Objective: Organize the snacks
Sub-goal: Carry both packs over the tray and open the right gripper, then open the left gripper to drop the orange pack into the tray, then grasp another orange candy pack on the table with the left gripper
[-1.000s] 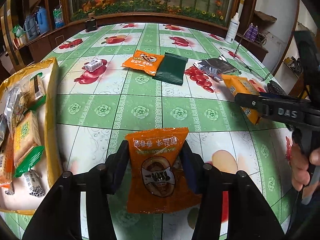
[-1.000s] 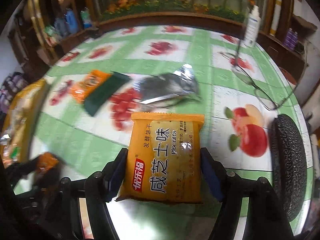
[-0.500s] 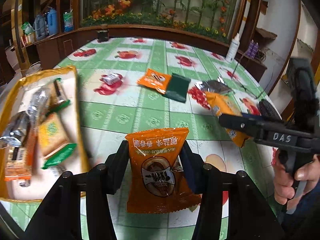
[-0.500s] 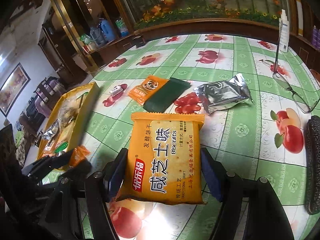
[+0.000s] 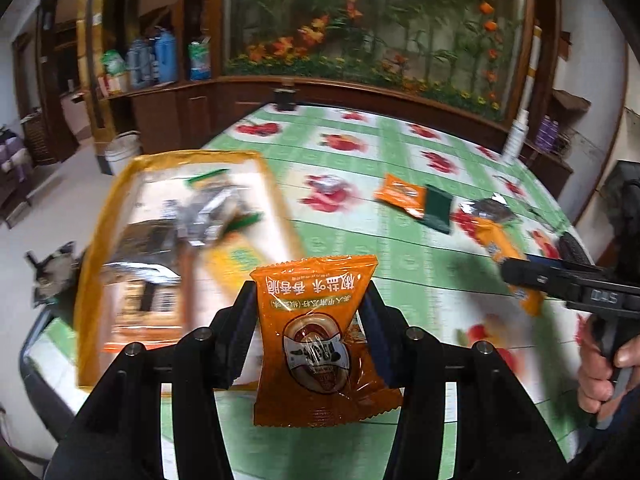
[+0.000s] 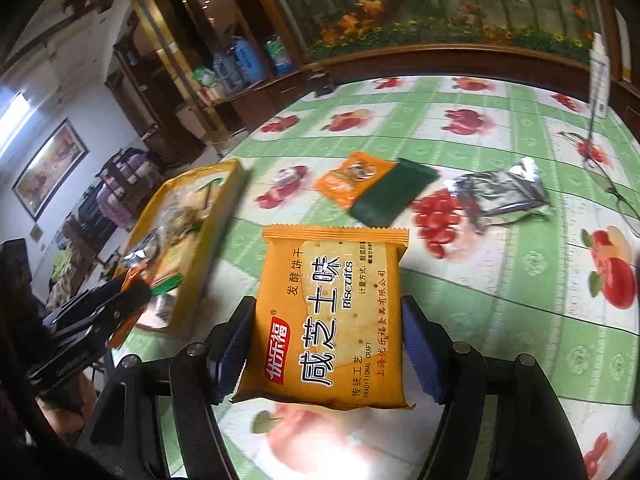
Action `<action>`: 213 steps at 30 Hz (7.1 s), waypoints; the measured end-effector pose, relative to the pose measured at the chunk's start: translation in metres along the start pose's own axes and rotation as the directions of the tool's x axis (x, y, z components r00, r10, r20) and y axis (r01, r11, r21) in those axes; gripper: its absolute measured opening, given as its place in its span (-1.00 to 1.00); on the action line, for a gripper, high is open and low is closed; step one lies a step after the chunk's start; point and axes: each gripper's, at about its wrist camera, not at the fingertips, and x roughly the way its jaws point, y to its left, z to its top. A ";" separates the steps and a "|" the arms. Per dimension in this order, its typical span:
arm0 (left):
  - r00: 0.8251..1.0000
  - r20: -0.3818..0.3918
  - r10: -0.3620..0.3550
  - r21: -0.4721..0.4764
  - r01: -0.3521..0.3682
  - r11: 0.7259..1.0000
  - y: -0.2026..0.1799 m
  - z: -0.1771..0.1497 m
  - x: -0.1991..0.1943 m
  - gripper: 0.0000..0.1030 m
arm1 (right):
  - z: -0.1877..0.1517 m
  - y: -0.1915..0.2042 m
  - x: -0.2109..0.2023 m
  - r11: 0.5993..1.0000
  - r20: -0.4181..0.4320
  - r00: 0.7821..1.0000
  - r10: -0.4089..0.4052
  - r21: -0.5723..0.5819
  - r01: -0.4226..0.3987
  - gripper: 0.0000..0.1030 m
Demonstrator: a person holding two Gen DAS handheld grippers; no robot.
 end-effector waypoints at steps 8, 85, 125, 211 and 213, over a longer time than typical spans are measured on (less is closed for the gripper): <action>0.998 -0.003 0.062 -0.082 -0.062 0.995 0.044 -0.008 0.003 -0.05 | 0.012 0.052 0.010 0.995 -0.014 0.998 0.061 -0.077 -0.062 0.39; 0.975 -0.037 0.220 -0.019 -0.221 0.975 0.032 -0.012 0.029 0.03 | 0.109 0.240 0.184 0.916 -0.140 0.986 0.088 -0.378 -0.135 0.38; 0.972 -0.026 0.235 -0.036 -0.235 0.971 0.045 -0.020 0.021 0.30 | 0.023 -0.040 -0.015 0.988 0.116 0.993 -0.009 0.152 -0.009 0.42; 0.943 -0.279 -0.180 0.142 0.226 0.964 -0.101 -0.005 0.072 -0.08 | 0.026 -0.073 -0.004 0.961 0.092 0.992 -0.086 0.269 0.058 0.42; 0.935 -0.289 -0.206 0.144 0.255 0.956 -0.102 -0.005 0.071 0.13 | 0.028 -0.071 -0.004 0.963 0.097 0.991 -0.087 0.264 0.059 0.42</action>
